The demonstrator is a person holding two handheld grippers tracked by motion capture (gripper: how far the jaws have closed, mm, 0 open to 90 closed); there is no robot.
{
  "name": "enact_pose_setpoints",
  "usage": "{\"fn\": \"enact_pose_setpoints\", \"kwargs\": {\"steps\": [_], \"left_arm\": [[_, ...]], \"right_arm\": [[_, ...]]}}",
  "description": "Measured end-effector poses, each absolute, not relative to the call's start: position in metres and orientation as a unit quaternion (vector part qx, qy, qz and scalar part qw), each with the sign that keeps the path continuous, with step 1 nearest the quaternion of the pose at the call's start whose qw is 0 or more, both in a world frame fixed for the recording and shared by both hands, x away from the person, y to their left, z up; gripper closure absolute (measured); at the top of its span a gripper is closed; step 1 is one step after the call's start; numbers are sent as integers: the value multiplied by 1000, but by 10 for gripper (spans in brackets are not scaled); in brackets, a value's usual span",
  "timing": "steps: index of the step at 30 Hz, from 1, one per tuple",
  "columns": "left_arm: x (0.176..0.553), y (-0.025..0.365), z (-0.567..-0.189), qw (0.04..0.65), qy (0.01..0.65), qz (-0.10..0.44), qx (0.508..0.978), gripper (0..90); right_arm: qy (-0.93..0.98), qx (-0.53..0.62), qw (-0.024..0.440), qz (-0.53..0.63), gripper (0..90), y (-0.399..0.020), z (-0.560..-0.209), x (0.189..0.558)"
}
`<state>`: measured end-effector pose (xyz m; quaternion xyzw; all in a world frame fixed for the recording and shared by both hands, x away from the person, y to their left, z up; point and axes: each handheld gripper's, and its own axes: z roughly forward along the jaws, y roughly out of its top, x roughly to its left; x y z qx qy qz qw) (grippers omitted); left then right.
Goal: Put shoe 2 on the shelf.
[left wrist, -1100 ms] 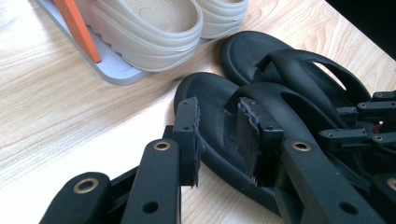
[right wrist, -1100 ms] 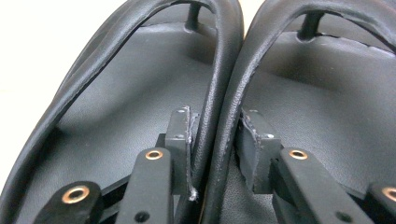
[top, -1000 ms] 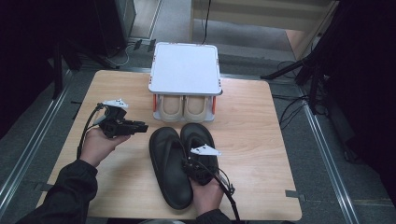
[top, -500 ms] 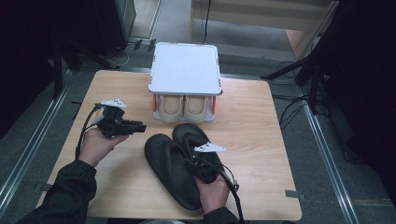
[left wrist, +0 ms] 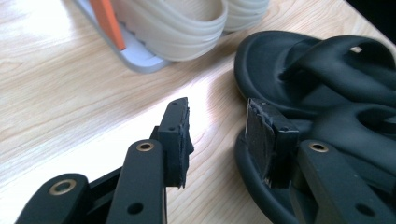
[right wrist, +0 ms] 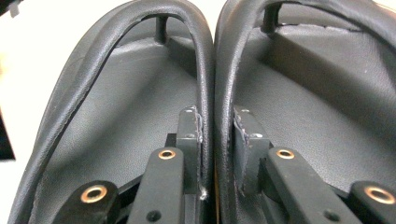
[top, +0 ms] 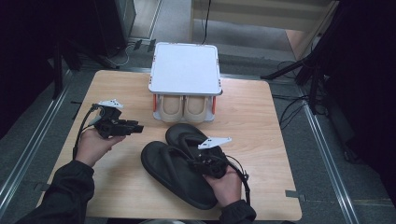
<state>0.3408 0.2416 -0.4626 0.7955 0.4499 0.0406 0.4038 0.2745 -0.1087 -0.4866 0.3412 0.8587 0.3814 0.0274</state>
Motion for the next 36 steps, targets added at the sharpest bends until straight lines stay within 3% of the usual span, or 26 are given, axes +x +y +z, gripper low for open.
{"fn": "enact_pose_setpoints", "kwargs": {"steps": [12,31,36], "left_arm": [[338,249,-472,388,461,46,797,508],[332,264,-478,383,477,55,789,487],[332,267,-478,383,478,52,788,487]], "right_arm": [[896,214,-36,386,761,-112,-460,300],[915,115,-66,381,759,-101,-397,334],[917,101,-56,382,758,-97,-375,343]]}}
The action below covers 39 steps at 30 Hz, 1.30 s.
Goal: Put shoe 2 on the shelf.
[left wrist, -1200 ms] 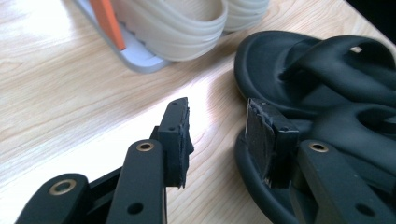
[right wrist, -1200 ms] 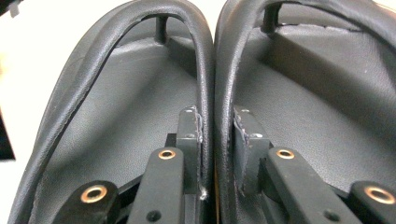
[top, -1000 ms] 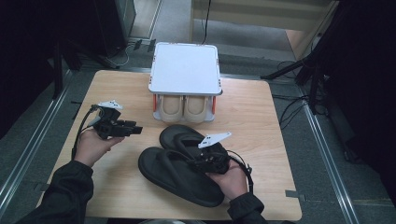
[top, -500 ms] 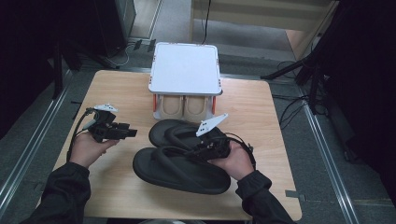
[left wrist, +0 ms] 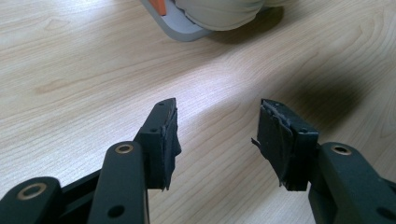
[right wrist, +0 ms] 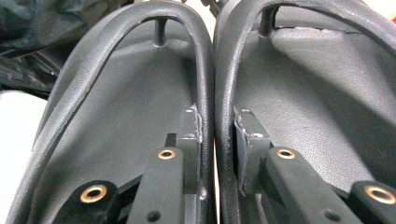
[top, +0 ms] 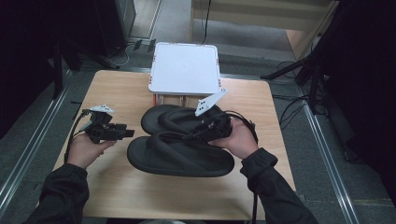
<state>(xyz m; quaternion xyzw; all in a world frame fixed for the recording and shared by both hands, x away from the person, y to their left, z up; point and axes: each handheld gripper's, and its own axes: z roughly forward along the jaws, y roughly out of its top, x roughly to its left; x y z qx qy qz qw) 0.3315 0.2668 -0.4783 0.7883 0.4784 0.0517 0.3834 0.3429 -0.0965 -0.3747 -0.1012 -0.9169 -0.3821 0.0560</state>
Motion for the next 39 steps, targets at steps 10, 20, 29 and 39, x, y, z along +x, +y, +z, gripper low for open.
{"fn": "enact_pose_setpoints", "kwargs": {"steps": [10,20,29,39], "left_arm": [[331,267,-479,386,480,51,786,487],[330,268,-480,387,482,49,784,487],[330,268,-480,390,483,50,782,488],[331,267,-482,389,484,49,782,489]], "right_arm": [[-918,-92,49,-383,758,-87,-340,359],[-914,-127,19,-384,760,-77,-311,387],[-902,-202,-5,-381,759,-68,-301,412],[-864,-322,-66,-380,760,-62,-306,447]]}}
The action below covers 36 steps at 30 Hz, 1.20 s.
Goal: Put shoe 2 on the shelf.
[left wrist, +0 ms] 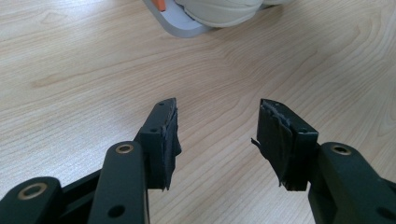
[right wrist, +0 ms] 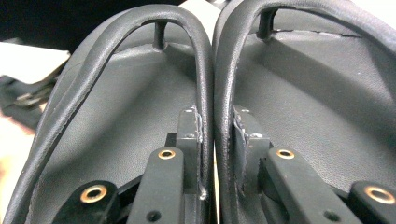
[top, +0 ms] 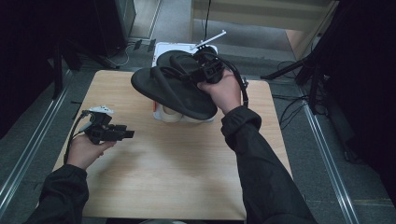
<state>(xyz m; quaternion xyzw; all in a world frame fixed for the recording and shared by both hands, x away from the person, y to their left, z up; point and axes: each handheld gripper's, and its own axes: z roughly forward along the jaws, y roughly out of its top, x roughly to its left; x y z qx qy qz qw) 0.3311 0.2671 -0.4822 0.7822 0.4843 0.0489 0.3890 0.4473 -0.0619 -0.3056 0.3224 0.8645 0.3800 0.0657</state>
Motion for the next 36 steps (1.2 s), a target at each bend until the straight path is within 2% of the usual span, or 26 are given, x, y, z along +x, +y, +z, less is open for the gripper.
{"fn": "enact_pose_setpoints", "kwargs": {"steps": [12,36], "left_arm": [[331,265,-483,389,480,48,785,490],[334,254,-486,382,461,36,800,491]], "right_arm": [[802,450,120,374,760,-50,-322,482],[675,612,171,376,758,-20,-341,527]]}}
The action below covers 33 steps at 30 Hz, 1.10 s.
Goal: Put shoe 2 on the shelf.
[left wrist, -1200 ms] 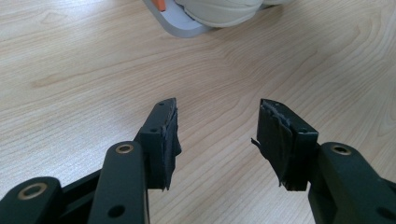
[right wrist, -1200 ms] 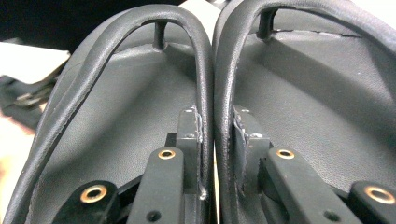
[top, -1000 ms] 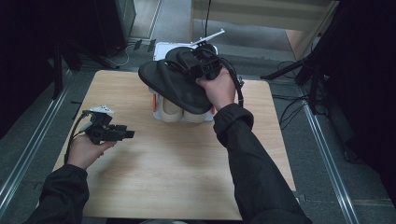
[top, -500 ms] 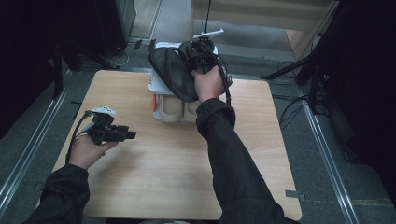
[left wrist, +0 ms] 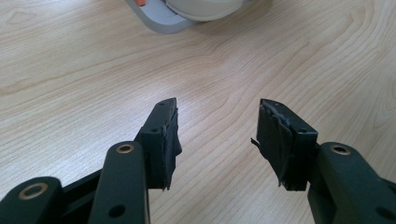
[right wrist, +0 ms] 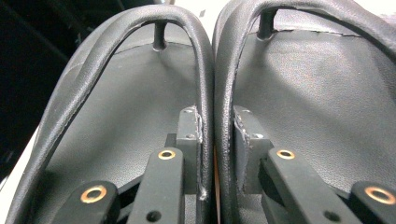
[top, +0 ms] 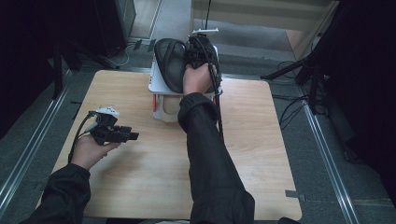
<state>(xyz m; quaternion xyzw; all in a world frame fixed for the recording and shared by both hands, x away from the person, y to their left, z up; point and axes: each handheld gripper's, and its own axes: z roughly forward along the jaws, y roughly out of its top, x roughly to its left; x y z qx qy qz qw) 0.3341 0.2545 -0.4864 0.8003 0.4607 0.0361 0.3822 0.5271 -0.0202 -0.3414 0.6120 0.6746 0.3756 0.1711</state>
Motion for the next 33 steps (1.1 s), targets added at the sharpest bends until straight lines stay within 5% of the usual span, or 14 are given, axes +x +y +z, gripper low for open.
{"fn": "enact_pose_setpoints", "kwargs": {"steps": [24,33], "left_arm": [[336,250,-488,375,453,33,808,491],[337,249,-489,374,453,32,809,491]], "right_arm": [[642,638,200,376,748,-11,-346,533],[647,632,201,377,678,-8,-347,532]]}}
